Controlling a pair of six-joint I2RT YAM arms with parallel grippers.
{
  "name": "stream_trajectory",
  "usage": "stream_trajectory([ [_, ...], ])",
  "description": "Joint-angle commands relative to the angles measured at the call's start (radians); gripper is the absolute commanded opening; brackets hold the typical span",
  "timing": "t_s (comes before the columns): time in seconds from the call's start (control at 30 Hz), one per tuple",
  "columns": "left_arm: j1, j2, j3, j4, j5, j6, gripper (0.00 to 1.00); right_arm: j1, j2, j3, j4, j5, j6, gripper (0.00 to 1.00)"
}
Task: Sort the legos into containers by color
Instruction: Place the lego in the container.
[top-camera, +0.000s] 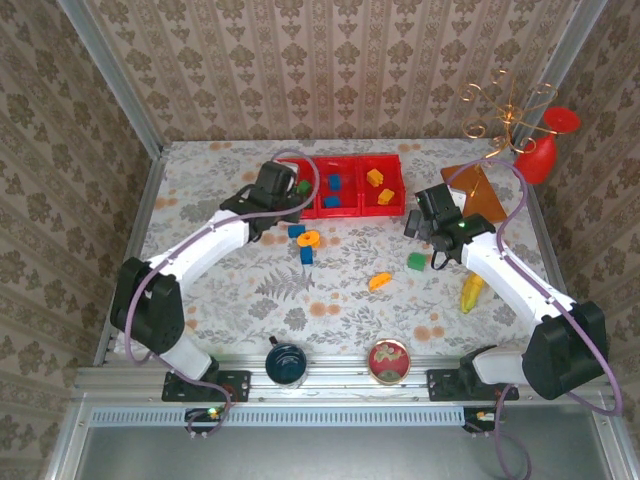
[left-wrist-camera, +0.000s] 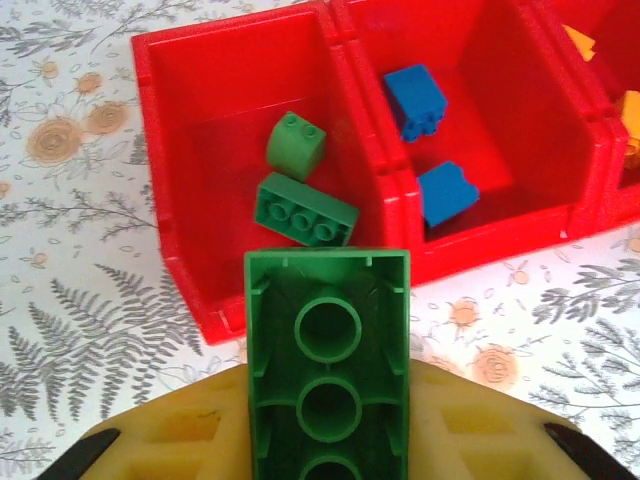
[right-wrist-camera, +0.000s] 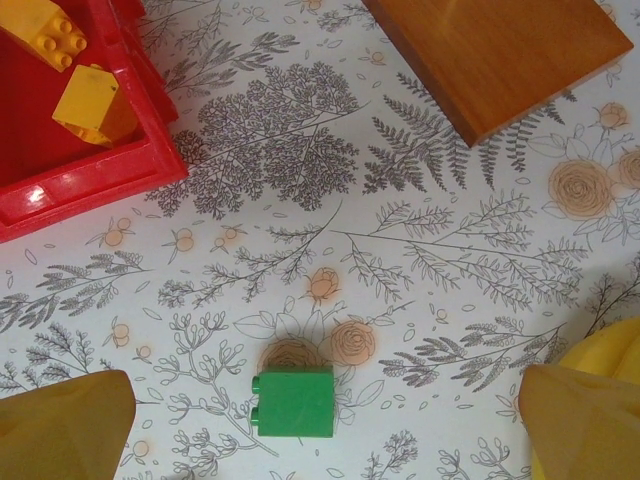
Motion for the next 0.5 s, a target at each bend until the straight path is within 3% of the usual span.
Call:
stream_trajectory([
  [0.0, 0.043, 0.000, 0.011, 0.016, 0.084, 0.071, 0.26, -0.003, -0.013, 0.019, 0.000, -0.016, 0.023, 1.00],
  [0.47, 0.100, 0.160, 0.149, 0.030, 0.173, 0.149, 0.26, 0.010, 0.026, 0.056, -0.010, -0.059, 0.026, 1.00],
])
